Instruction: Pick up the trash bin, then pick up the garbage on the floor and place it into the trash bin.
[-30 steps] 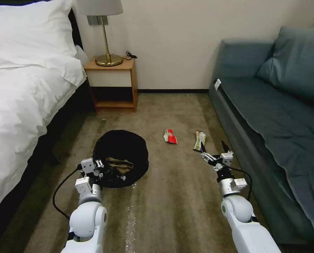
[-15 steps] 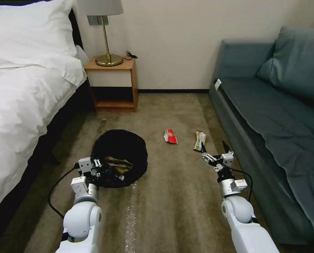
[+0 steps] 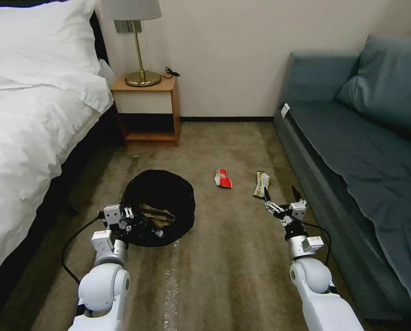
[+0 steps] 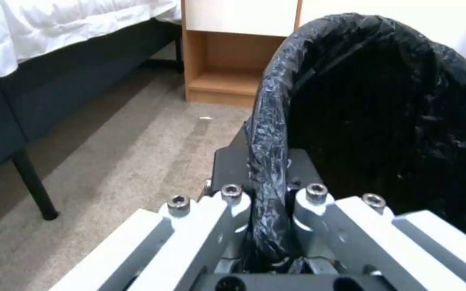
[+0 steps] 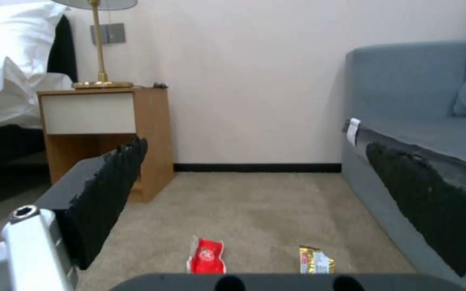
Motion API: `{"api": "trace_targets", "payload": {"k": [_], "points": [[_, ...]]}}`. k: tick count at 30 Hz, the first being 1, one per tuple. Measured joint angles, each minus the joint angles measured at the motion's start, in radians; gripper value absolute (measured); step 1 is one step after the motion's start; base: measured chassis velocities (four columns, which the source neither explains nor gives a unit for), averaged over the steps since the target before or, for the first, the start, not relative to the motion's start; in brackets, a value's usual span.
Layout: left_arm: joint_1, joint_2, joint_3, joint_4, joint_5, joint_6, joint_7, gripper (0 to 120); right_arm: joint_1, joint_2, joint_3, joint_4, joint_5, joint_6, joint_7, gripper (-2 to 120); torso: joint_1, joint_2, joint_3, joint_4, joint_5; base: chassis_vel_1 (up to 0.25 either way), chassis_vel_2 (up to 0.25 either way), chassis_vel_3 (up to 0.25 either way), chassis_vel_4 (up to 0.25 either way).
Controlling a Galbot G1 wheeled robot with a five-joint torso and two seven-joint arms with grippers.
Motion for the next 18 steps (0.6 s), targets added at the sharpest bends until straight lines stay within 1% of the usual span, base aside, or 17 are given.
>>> {"api": "trace_targets", "payload": {"k": [15,18], "points": [[0.003,0.009,-0.007,-0.010,-0.006,-0.001,-0.002,4,-0.002,0.006,0.009,-0.010,0.001,0.001,-0.021,100,0.000,0.000,0.000,0.0000,-0.0001,0.000,0.000,0.000,0.000],[0.004,0.012,-0.009,-0.011,-0.007,-0.001,-0.003,4,-0.001,0.007,0.012,-0.012,0.001,0.005,-0.028,100,0.000,0.000,0.000,0.0000,0.0000,-0.072,0.077,0.079,-0.064]]}}
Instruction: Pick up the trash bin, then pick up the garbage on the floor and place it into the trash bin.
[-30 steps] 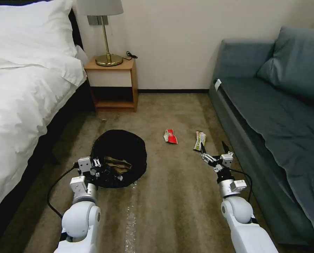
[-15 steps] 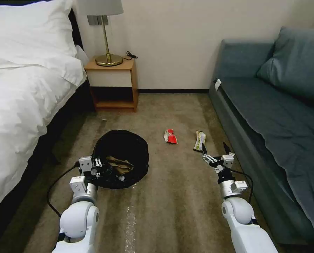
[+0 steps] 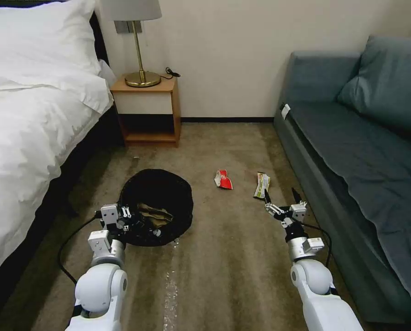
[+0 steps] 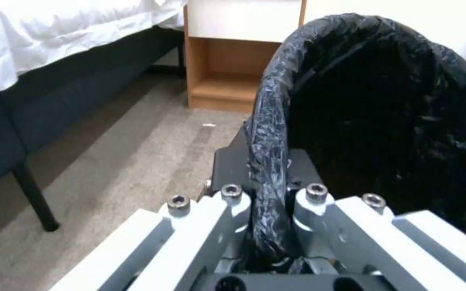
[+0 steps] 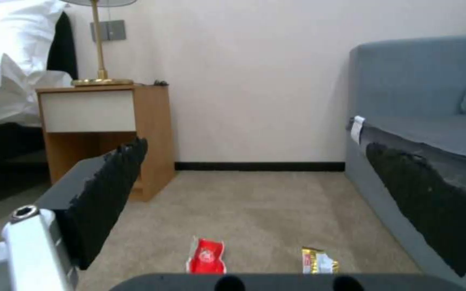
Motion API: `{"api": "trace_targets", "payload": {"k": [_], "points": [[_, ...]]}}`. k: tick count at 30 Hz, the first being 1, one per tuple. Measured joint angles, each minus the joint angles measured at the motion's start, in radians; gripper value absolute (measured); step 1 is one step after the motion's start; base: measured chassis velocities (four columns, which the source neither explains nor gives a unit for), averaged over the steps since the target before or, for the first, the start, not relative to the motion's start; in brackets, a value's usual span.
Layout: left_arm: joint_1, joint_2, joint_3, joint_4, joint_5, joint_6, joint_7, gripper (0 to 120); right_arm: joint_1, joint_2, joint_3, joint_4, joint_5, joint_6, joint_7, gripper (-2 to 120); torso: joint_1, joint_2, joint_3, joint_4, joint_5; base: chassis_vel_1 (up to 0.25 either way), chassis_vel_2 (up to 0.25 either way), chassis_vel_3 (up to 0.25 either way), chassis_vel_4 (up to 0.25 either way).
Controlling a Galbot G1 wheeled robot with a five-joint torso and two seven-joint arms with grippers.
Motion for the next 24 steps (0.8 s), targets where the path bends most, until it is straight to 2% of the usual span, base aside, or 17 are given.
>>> {"api": "trace_targets", "payload": {"k": [24], "points": [[0.003,0.000,-0.003,-0.003,0.001,0.000,0.000,4,-0.012,-0.001,0.009,-0.007,0.002,0.016,-0.024,100,0.000,0.000,0.000,0.0000,-0.0001,-0.084,0.086,0.082,-0.083]]}}
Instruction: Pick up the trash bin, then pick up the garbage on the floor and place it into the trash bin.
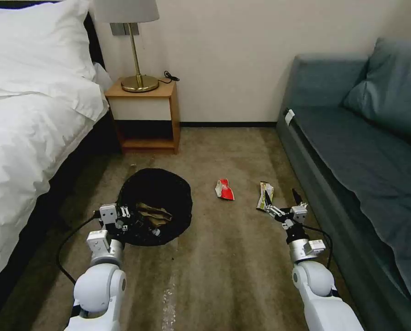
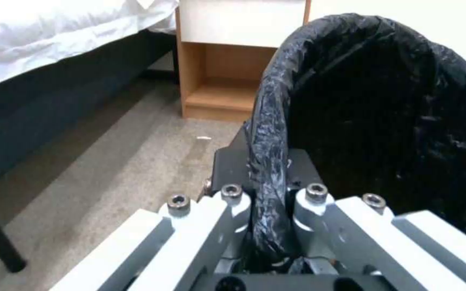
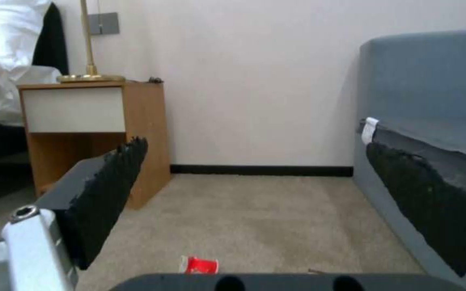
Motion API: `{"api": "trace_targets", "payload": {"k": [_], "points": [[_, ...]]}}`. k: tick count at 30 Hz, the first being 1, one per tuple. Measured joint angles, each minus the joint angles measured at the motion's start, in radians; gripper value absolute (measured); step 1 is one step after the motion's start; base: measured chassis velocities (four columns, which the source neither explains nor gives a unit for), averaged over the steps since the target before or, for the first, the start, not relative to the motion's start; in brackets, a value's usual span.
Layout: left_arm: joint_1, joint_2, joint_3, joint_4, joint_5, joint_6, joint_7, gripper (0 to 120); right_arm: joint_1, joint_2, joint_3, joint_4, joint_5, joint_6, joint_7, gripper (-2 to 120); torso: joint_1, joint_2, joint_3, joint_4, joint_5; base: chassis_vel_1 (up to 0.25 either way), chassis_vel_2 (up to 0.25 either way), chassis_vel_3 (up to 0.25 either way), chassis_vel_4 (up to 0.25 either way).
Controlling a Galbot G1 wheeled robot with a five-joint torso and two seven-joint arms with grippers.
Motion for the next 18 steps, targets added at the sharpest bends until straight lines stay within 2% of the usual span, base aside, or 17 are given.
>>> {"api": "trace_targets", "payload": {"k": [18], "points": [[0.001,0.001,-0.002,-0.002,0.000,0.000,0.000,4,0.000,0.002,0.000,-0.003,-0.001,0.003,-0.004,100,0.000,0.000,0.000,-0.0001,0.0001,-0.088,0.091,0.084,-0.086]]}}
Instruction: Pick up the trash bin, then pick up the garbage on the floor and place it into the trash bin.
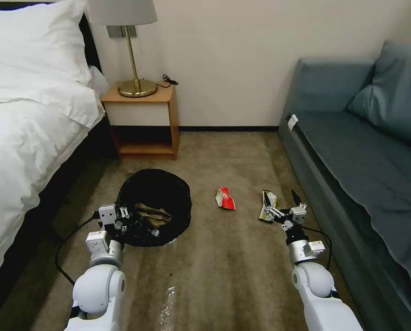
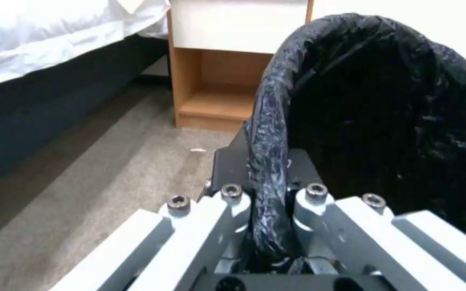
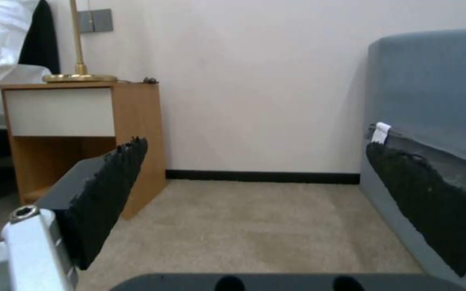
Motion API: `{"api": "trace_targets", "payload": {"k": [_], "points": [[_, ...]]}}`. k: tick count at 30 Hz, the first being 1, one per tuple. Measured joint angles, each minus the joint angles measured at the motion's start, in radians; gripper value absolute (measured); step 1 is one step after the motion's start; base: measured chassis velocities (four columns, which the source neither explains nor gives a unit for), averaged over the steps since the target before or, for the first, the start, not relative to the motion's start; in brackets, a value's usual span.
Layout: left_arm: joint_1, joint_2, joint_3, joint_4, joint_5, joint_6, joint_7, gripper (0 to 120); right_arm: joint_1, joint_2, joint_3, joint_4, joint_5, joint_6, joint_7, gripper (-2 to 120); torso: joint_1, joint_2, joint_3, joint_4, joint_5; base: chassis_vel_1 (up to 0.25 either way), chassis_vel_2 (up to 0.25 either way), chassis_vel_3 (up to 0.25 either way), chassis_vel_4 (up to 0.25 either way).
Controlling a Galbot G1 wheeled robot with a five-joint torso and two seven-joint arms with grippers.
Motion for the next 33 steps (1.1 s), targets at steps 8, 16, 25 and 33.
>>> {"api": "trace_targets", "payload": {"k": [8,16,25,33], "points": [[0.003,0.000,-0.001,-0.001,0.000,-0.001,0.000,4,0.000,0.000,0.000,-0.002,-0.001,0.001,-0.003,100,0.000,0.000,0.000,0.0001,0.0001,-0.092,0.090,0.102,-0.090],[0.001,-0.002,0.002,0.001,0.000,-0.002,0.001,4,0.007,-0.008,-0.005,-0.010,-0.001,-0.001,-0.005,100,0.000,0.000,0.000,0.0001,0.0000,-0.074,0.083,0.080,-0.078],[0.008,-0.003,-0.006,-0.003,0.003,-0.004,0.003,4,0.009,-0.003,-0.015,-0.043,-0.007,0.002,-0.011,100,0.000,0.000,0.000,0.0001,0.0000,-0.092,0.097,0.108,-0.101],[0.014,-0.006,-0.008,-0.007,0.002,-0.010,0.005,4,0.009,-0.006,-0.010,-0.070,-0.012,0.017,-0.016,100,0.000,0.000,0.000,-0.0001,-0.0001,-0.113,0.115,0.111,-0.114]]}}
